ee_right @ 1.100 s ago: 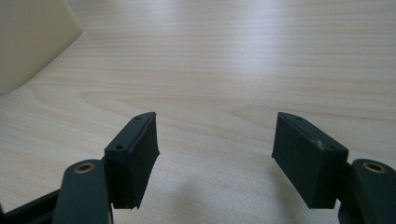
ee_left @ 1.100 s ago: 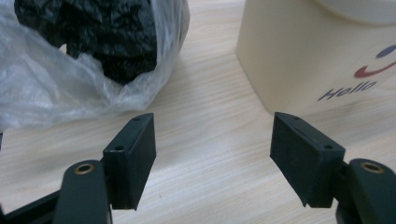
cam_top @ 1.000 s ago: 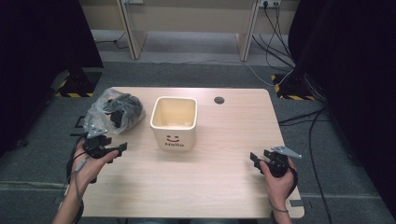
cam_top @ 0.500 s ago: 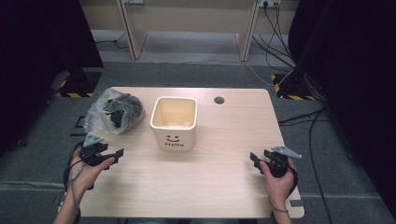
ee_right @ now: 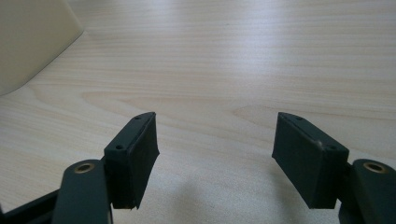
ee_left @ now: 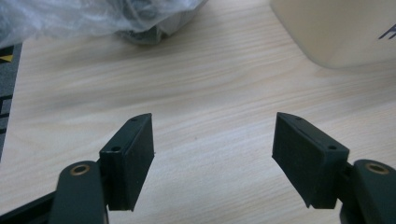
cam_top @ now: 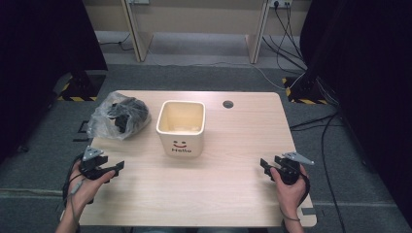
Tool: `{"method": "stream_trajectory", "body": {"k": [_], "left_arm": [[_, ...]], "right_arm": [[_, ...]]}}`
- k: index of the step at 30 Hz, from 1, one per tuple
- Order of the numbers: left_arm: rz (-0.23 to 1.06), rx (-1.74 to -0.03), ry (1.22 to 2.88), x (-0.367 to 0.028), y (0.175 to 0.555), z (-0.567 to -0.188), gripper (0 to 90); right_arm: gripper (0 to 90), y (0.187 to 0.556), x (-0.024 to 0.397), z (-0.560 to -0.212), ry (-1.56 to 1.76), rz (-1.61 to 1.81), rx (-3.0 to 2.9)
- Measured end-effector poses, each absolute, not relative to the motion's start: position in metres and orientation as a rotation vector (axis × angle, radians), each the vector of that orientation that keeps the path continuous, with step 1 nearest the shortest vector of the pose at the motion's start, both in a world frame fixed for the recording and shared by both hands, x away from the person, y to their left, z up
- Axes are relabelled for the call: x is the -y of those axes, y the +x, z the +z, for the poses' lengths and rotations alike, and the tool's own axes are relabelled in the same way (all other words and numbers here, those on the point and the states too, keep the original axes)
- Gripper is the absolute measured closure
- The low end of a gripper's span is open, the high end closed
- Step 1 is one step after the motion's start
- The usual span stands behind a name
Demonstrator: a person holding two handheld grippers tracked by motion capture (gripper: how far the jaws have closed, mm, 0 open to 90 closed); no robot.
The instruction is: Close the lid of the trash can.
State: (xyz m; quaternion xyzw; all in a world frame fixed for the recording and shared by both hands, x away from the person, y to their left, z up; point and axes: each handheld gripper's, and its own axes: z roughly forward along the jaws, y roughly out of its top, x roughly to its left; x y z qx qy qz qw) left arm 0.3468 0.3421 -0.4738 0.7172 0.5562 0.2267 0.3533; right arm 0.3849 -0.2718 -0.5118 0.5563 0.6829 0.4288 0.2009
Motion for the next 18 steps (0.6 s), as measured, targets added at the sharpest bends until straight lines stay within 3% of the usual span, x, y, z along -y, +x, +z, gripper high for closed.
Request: {"method": "stream_trajectory", "body": {"k": [18], "left_arm": [[0.604,-1.433,1.827,-0.353,0.342,-0.510,28.9]], "right_arm": [[30.8,0.385,0.272,-0.512,1.552,1.196,-1.911]]}}
